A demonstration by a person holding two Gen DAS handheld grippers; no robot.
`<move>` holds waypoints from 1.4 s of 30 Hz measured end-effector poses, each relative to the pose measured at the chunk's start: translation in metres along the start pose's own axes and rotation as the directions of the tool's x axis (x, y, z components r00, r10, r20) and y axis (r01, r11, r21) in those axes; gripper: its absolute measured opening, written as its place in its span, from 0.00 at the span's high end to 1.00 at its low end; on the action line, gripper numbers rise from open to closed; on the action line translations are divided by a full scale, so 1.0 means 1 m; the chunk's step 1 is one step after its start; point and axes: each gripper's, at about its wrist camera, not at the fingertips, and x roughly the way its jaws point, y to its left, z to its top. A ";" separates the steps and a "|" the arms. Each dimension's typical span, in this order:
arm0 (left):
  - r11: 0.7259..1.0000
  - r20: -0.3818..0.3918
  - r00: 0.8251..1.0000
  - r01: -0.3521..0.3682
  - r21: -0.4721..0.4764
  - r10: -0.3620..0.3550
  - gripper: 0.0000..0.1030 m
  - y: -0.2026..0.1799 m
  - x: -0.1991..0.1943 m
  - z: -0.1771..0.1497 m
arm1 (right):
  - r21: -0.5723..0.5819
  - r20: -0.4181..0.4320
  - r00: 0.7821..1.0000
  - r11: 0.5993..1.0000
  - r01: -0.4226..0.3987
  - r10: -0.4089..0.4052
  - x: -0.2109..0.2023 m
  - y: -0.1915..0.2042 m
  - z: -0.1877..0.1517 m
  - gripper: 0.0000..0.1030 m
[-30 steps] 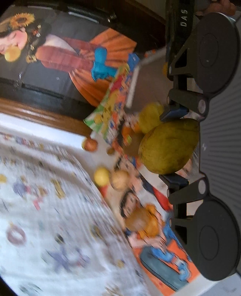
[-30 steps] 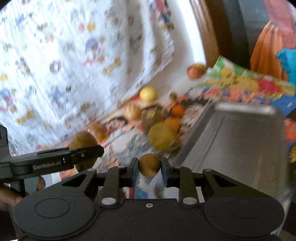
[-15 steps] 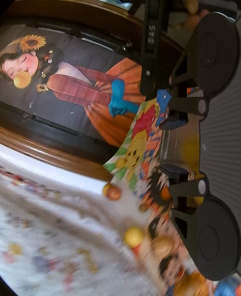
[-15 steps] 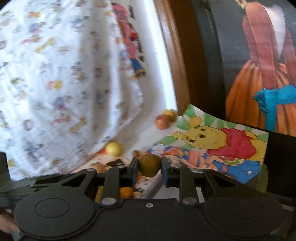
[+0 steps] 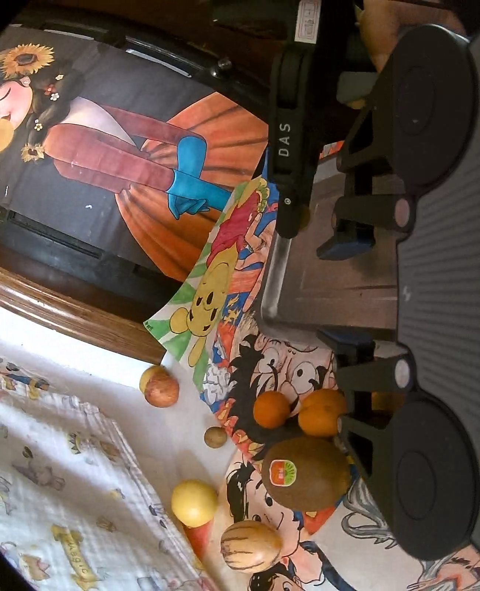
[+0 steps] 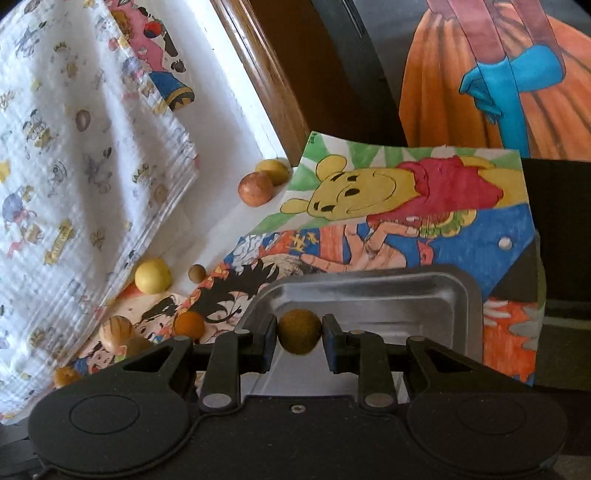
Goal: Organize fruits
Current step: 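Carry the pear into the metal tray with the left tool while the right tool drops the brown fruit there, then open both tools and withdraw them from the tray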
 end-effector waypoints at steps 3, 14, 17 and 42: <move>1.000 0.004 1.000 0.003 -0.010 -0.003 0.53 0.002 0.000 0.003 | 0.013 -0.015 1.000 1.000 -0.014 0.014 0.003 -0.001 0.004 0.69; 0.999 0.063 0.997 -0.036 -0.040 0.038 0.19 0.007 -0.027 0.010 | 0.071 -0.010 1.000 0.997 -0.007 0.008 -0.012 -0.006 -0.001 0.44; 0.998 0.082 0.995 -0.050 -0.036 0.053 0.13 0.008 -0.040 0.011 | 0.076 0.001 1.000 0.997 -0.011 0.011 -0.022 -0.002 -0.003 0.37; 0.989 0.098 0.985 -0.147 0.011 0.145 0.00 0.019 -0.159 -0.037 | -0.140 0.138 0.990 0.989 0.049 -0.029 -0.162 0.085 -0.085 0.01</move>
